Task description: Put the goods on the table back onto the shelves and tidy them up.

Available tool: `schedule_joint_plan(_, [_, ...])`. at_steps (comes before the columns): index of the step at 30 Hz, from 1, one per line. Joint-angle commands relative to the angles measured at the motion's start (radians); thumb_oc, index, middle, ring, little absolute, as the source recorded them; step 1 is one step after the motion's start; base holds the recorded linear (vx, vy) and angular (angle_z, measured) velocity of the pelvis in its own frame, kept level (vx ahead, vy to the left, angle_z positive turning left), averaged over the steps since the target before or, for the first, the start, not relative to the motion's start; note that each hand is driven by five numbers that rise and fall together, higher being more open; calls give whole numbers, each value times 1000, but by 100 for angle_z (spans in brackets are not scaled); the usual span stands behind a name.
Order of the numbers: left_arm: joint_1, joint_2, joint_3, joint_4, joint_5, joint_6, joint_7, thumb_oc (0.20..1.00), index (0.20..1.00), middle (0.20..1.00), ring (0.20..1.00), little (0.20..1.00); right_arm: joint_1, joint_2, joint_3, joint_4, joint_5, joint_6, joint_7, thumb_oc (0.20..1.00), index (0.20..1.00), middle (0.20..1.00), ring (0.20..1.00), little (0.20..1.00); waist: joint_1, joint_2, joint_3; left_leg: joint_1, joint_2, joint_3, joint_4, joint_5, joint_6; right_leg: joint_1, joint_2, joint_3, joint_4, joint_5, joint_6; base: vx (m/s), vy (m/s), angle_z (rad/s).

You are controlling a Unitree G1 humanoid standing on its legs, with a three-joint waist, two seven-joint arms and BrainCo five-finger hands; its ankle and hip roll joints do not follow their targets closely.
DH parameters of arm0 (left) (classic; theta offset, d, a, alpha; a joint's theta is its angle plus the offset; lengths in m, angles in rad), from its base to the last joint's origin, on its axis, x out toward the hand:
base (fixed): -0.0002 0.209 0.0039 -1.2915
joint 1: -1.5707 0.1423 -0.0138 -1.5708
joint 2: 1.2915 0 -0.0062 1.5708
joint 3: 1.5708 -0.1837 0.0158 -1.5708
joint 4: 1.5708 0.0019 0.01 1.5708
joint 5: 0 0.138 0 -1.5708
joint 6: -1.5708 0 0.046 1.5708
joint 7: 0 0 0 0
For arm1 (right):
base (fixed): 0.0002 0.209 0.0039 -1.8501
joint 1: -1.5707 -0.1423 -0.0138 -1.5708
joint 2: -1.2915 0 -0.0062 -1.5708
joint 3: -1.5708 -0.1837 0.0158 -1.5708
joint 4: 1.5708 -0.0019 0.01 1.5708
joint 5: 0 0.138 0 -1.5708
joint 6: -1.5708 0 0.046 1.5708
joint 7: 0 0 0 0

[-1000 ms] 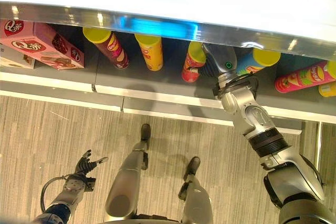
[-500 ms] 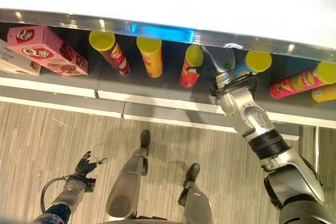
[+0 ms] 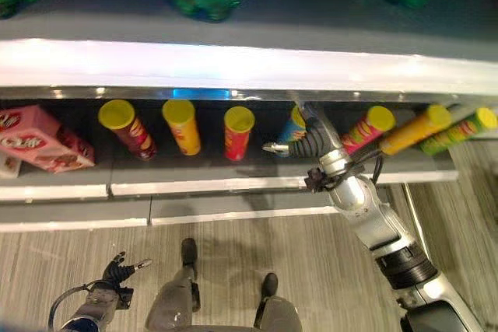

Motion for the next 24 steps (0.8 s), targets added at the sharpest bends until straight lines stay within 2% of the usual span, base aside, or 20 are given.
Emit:
schedule_joint_plan(1, [-33, 25, 21, -3, 59, -20, -28, 1000, 1000, 1000, 1000, 1000, -22, -22, -62, -24, 206, -68, 101, 1000, 1000, 1000, 1000, 1000, -7, 35, 29, 95, 53, 33, 114, -196, -88, -91, 26, 5, -166, 231, 35, -103, 87, -132])
schedule_joint_plan(2, [-31, 29, 26, -9, 60, -19, -32, 1000, 1000, 1000, 1000, 1000, -3, -17, -76, -19, 232, -64, 113, 1000, 1000, 1000, 1000, 1000, -10, 39, 29, 101, 63, 54, 121, -196, -87, -90, 19, -5, -162, 219, 35, -49, 105, -123])
schedule_joint_plan(3, [-22, 32, 35, -14, 59, -18, -39, 1000, 1000, 1000, 1000, 1000, 23, -5, -100, -12, 268, -64, 130, 1000, 1000, 1000, 1000, 1000, -14, 60, 21, 123, 90, 84, 127, -223, -89, -68, -2, -36, -155, 162, 35, -66, 84, -132])
schedule_joint_plan(5, [-15, 35, 44, -23, 53, -20, -43, 1000, 1000, 1000, 1000, 1000, 38, 1, -123, 4, 296, -68, 135, 1000, 1000, 1000, 1000, 1000, -10, 65, 13, 131, 114, 129, 135, -218, -91, -58, -29, -63, -145, 142, 35, -128, -25, -161])
schedule_joint_plan(6, [-5, 34, 56, -30, 40, -23, -51, 1000, 1000, 1000, 1000, 1000, 42, 5, -151, 19, 334, -71, 135, 1000, 1000, 1000, 1000, 1000, 6, 61, -1, 151, 145, 196, 139, -201, -102, -46, -72, -146, -131, 151, 35, -146, -125, -178])
schedule_joint_plan(7, [-5, 34, 56, -31, 40, -23, -52, 1000, 1000, 1000, 1000, 1000, 43, 5, -152, 20, 334, -71, 136, 1000, 1000, 1000, 1000, 1000, 9, 61, 0, 155, 146, 199, 139, -201, -103, -45, -70, -143, -131, 151, 35, -225, -277, -193])
schedule_joint_plan(8, [-3, 39, 62, -30, 35, -24, -57, 1000, 1000, 1000, 1000, 1000, 41, -4, -173, 26, 359, -72, 139, 1000, 1000, 1000, 1000, 1000, 31, 47, -11, 167, 173, 252, 156, -193, -119, -1, -90, -236, -155, 122, 35, -123, -318, -142])
schedule_joint_plan(9, [4, 35, 71, -37, 30, -23, -62, 1000, 1000, 1000, 1000, 1000, 39, -33, -195, 26, 346, -66, 131, 1000, 1000, 1000, 1000, 1000, 48, 27, -30, 173, 206, 308, 181, -172, -139, 32, -93, -291, -179, 107, 35, -98, -425, -101])
schedule_joint_plan(10, [11, 31, 76, -34, 30, -22, -64, 1000, 1000, 1000, 1000, 1000, 46, -54, -215, 21, 342, -63, 133, 1000, 1000, 1000, 1000, 1000, 50, 21, -35, 188, 227, 334, 182, -160, -153, 30, -87, -293, -174, 94, 35, 105, -502, -125])
schedule_joint_plan(11, [15, 26, 83, -22, 35, -22, -71, 1000, 1000, 1000, 1000, 1000, 76, -100, -261, 18, 330, -59, 127, 1000, 1000, 1000, 1000, 1000, 37, 24, -47, 223, 268, 359, 173, -126, -183, 31, -66, -287, -149, 53, 35, 200, -435, -150])
schedule_joint_plan(13, [17, 13, 76, -21, 40, -23, -77, 1000, 1000, 1000, 1000, 1000, 136, -130, -334, -6, 336, -65, 127, 1000, 1000, 1000, 1000, 1000, 5, 43, -58, 259, 302, 361, 149, -82, -208, 40, -36, -279, -107, -6, 35, 200, -352, -113])
schedule_joint_plan(14, [16, 8, 70, -27, 45, -24, -82, 1000, 1000, 1000, 1000, 1000, 167, -142, -375, -11, 341, -66, 125, 1000, 1000, 1000, 1000, 1000, -14, 53, -64, 272, 324, 357, 142, -56, -215, 44, -17, -272, -88, -33, 34, 107, -207, -19])
schedule_joint_plan(15, [16, 6, 65, -27, 45, -24, -82, 1000, 1000, 1000, 1000, 1000, 177, -143, -383, -16, 342, -65, 126, 1000, 1000, 1000, 1000, 1000, -12, 56, -64, 274, 326, 356, 139, -52, -216, 45, -15, -274, -84, -37, 33, 164, -258, 11])
schedule_joint_plan(16, [19, 0, 60, -45, 49, -24, -91, 1000, 1000, 1000, 1000, 1000, 223, -152, -445, -26, 327, -66, 112, 1000, 1000, 1000, 1000, 1000, -38, 70, -70, 297, 355, 347, 142, -2, -220, 46, 17, -255, -39, -79, 16, 151, -204, 14])
schedule_joint_plan(18, [23, -13, 50, -62, 40, -26, -88, 1000, 1000, 1000, 1000, 1000, 237, -151, -472, -17, 307, -67, 83, 1000, 1000, 1000, 1000, 1000, -36, 82, -60, 308, 360, 281, 190, 36, -215, 43, 49, -236, 17, -126, -14, 160, -246, -19])
schedule_joint_plan(19, [30, -19, 49, -79, 39, -25, -89, 1000, 1000, 1000, 1000, 1000, 239, -148, -483, -15, 283, -62, 67, 1000, 1000, 1000, 1000, 1000, -29, 82, -57, 298, 338, 214, 227, 21, -202, 49, 65, -221, 22, -140, -29, 54, -245, -48])
schedule_joint_plan(20, [40, -25, 51, -98, 33, -24, -85, 1000, 1000, 1000, 1000, 1000, 237, -146, -484, -15, 256, -58, 51, 1000, 1000, 1000, 1000, 1000, -22, 74, -50, 269, 300, 147, 264, -11, -162, 49, 77, -207, 17, -132, -52, 48, -217, -105])
schedule_joint_plan(22, [53, -40, 49, -88, 16, -23, -79, 1000, 1000, 1000, 1000, 1000, 215, -131, -483, 4, 214, -61, 5, 1000, 1000, 1000, 1000, 1000, -8, 69, -47, 247, 211, 25, 288, -105, -118, 70, 104, -129, 7, -146, -68, 133, -140, -134])
schedule_joint_plan(23, [53, -43, 48, -83, 11, -23, -78, 1000, 1000, 1000, 1000, 1000, 212, -127, -485, 9, 191, -54, -9, 1000, 1000, 1000, 1000, 1000, -2, 71, -47, 240, 196, -8, 292, -121, -110, 76, 113, -102, 11, -153, -74, 135, -47, -110])
schedule_joint_plan(24, [53, -43, 48, -83, 11, -23, -78, 1000, 1000, 1000, 1000, 1000, 212, -127, -486, 9, 191, -54, -10, 1000, 1000, 1000, 1000, 1000, -2, 70, -48, 238, 194, -7, 290, -118, -109, 74, 112, -101, 9, -149, -75, 134, -12, -123])
